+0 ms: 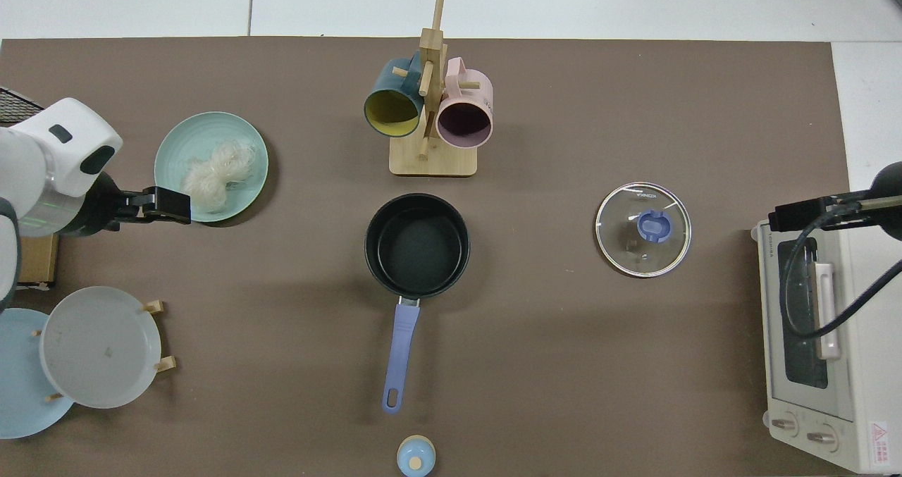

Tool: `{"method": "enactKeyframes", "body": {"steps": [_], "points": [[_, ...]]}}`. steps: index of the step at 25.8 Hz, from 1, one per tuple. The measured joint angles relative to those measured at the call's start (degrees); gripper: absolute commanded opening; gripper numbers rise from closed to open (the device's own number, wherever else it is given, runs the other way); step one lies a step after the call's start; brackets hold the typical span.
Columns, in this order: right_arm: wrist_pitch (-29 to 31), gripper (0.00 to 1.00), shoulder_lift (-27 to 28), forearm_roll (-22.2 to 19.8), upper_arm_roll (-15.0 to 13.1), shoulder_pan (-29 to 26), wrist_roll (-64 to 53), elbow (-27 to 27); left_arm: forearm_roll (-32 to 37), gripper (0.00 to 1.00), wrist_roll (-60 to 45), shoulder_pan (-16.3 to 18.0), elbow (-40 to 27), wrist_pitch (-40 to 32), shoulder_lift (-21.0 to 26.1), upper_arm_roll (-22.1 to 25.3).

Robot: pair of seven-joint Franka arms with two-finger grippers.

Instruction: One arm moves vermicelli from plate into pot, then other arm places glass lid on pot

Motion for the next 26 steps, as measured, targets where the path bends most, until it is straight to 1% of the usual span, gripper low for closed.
{"method": "enactKeyframes", "body": {"steps": [4,9,17,21,26], "points": [[0.0,1.0,0.3,0.0,0.0,0.0,0.0,-0.4,0.2,1.0,1.0,0.0,3.9,-3.8,-0.7,0.1],[0.6,1.0,0.9,0.0,0.1,0.0,0.0,-0.4,0.7,1.0,3.8,0.0,6.7,-6.5,-1.4,0.6],[3.7,1.0,3.5,0.1,0.2,0.0,0.1,-0.5,0.9,1.0,5.2,0.1,7.5,-7.8,-1.4,1.2],[5.7,1.0,6.1,0.1,0.8,0.1,1.2,-0.7,0.9,1.0,5.3,0.1,7.5,-7.8,-1.4,1.7],[9.7,1.0,9.6,0.1,1.2,1.3,2.0,-1.5,0.9,1.0,5.5,0.1,7.5,-7.6,-1.4,2.1]]}}
